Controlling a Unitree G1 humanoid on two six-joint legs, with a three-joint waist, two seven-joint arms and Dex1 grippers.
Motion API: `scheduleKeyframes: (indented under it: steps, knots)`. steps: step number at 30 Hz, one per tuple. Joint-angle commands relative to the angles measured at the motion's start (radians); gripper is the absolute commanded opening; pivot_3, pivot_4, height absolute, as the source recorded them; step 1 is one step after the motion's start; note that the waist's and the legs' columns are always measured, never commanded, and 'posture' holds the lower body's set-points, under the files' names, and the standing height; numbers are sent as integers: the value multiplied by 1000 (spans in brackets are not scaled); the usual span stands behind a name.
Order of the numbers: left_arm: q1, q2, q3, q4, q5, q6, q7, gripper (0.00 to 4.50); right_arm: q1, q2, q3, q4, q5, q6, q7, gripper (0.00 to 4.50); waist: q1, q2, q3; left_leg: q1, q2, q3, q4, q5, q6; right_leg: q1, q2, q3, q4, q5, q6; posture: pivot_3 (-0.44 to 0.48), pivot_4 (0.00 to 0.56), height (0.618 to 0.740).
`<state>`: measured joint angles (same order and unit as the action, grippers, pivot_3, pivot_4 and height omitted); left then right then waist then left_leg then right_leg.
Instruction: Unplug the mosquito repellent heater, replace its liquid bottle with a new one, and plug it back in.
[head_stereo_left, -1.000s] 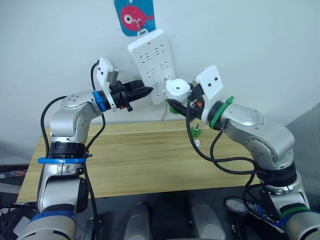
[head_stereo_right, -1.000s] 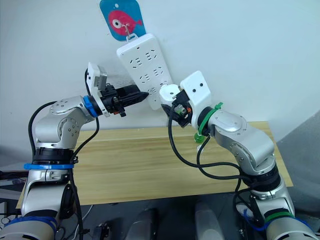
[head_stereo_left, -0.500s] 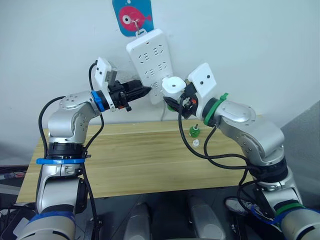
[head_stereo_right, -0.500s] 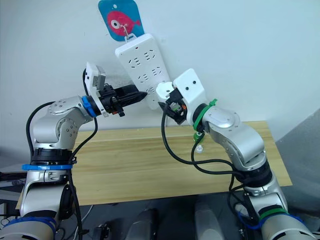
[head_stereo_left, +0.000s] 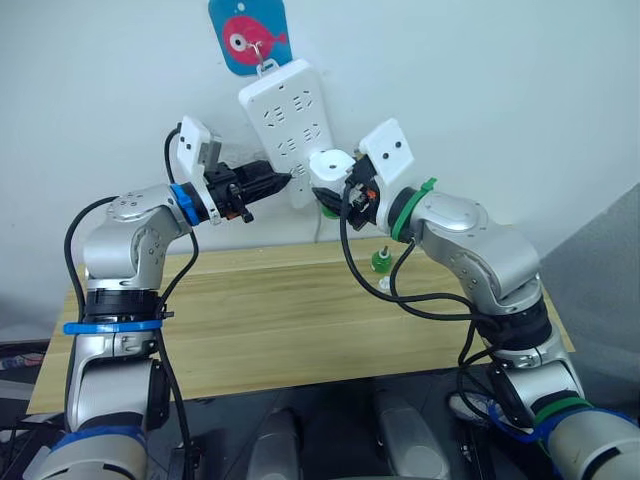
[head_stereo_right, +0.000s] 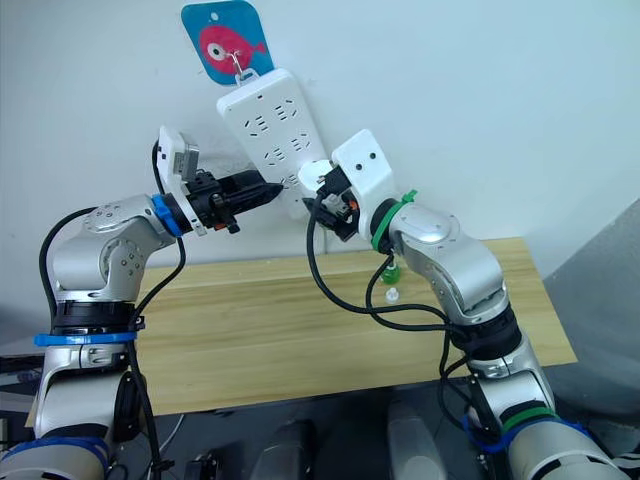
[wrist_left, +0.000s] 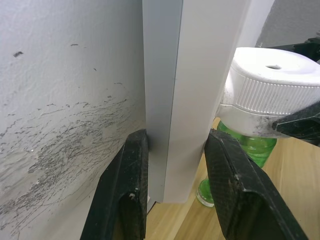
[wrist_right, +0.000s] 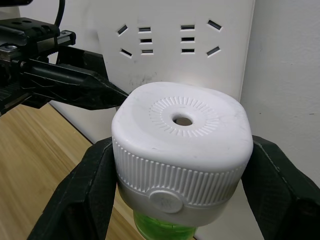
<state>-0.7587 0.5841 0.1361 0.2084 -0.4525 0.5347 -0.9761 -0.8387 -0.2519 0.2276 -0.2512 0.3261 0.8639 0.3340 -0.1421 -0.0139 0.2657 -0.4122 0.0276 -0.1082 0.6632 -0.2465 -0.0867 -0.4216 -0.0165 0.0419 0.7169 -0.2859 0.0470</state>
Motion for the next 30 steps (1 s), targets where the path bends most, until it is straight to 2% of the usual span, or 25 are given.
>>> scheduleKeyframes:
  steps: [1, 3, 5, 7, 8, 17, 19, 26, 28, 30]
  knots:
    - [-6, -16, -29, -60, -15, -21, -26, 1304, -49, 20, -17, 16, -23, -28, 2, 3160, 0, 0, 0, 0, 0, 0, 0, 0, 0, 0, 0, 0, 0, 0, 0, -158, 197, 725]
    - [-6, -14, -27, -47, -1, -40, -18, 1304, -43, 23, -23, 2, -10, -22, 13, 3160, 0, 0, 0, 0, 0, 0, 0, 0, 0, 0, 0, 0, 0, 0, 0, -158, 198, 725]
    - [-5, -13, -26, -36, 10, -56, -13, 1304, -35, 26, -32, -12, -10, -20, 8, 3866, 0, 0, 0, 0, 0, 0, 0, 0, 0, 0, 0, 0, 0, 0, 0, -158, 199, 725]
    - [-5, -12, -21, -18, 28, -84, 7, 1304, -21, 13, -34, -39, -9, -6, 14, 4386, 5, 0, 0, 0, 0, 0, 0, 0, 0, 0, 0, 0, 0, 0, 0, -158, 201, 725]
    - [-4, -12, -19, -12, 33, -93, 14, 1304, -16, 8, -34, -48, -10, -1, 16, 4500, 7, 0, 0, -1, 0, -1, -1, 0, 0, 0, 0, -1, -1, 0, 0, -157, 201, 725]
    - [-4, 15, 17, 61, 74, -180, 81, 1304, 128, -97, -41, -298, 85, 105, 110, 4500, 8, 0, 0, -4, -2, -1, -2, 0, 0, -1, -3, -1, -6, 0, 0, -149, 205, 725]
    - [-2, 26, 20, 76, 88, -206, 95, 2024, 152, -115, -36, -332, 99, 117, 125, 4500, 6, 0, 0, -3, -1, -1, -1, 0, 1, 0, -2, -1, -3, 0, 0, -146, 205, 725]
    - [40, 74, 48, 77, 105, -255, 125, 4089, 179, -132, -38, -358, 104, 125, 121, 4500, 0, 0, 0, -1, 2, 0, -2, 0, 1, -1, 2, 0, -2, 0, 0, -136, 203, 725]
    - [62, 93, 58, 60, 103, -253, 125, 4470, 182, -133, -40, -360, 104, 121, 122, 4500, -1, 0, 0, -1, 2, -1, -2, 0, 1, -1, 2, 0, -2, 0, 0, -133, 203, 725]
    - [81, 111, 66, 45, 102, -256, 129, 4470, 185, -136, -39, -364, 104, 116, 125, 4500, -1, 0, 0, 0, 2, -1, -2, 0, 1, -1, 2, 0, -1, 0, 0, -132, 203, 725]
